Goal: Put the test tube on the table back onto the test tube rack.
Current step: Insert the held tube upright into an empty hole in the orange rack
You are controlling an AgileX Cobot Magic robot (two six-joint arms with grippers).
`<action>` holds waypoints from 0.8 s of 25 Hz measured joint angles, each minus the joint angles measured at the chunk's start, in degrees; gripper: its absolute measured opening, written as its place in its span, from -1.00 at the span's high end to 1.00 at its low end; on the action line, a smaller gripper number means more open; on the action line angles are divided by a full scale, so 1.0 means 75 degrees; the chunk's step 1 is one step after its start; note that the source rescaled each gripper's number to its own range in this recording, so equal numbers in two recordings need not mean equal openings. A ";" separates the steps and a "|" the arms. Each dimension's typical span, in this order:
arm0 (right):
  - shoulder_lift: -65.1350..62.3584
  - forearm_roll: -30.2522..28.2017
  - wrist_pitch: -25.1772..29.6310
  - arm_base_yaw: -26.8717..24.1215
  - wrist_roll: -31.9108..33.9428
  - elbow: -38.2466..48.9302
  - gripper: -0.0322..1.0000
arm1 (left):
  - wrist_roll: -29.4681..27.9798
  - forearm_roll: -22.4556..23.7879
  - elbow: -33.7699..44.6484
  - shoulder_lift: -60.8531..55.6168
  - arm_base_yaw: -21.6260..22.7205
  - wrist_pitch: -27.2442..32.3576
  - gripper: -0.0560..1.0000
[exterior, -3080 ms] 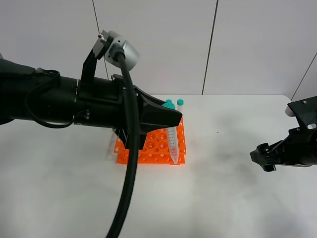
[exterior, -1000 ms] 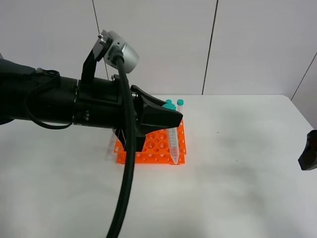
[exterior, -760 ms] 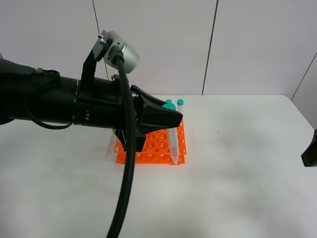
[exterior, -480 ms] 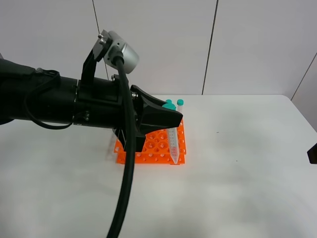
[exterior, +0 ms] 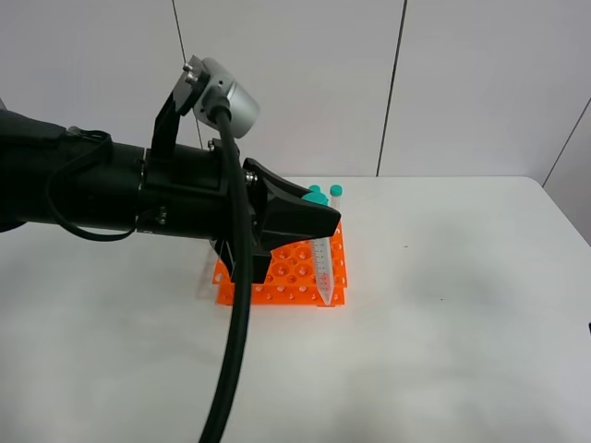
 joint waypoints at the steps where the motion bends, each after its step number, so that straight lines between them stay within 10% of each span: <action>1: -0.0087 0.0000 0.0000 0.0000 -0.0026 0.0190 -0.94 | 0.0000 0.0030 0.0000 0.0000 0.0000 0.0000 0.89; 20: -0.2620 -0.0503 -0.0057 0.0000 -0.0157 0.1176 -0.58 | 0.0000 0.0271 0.0000 0.0000 0.0000 0.0008 0.89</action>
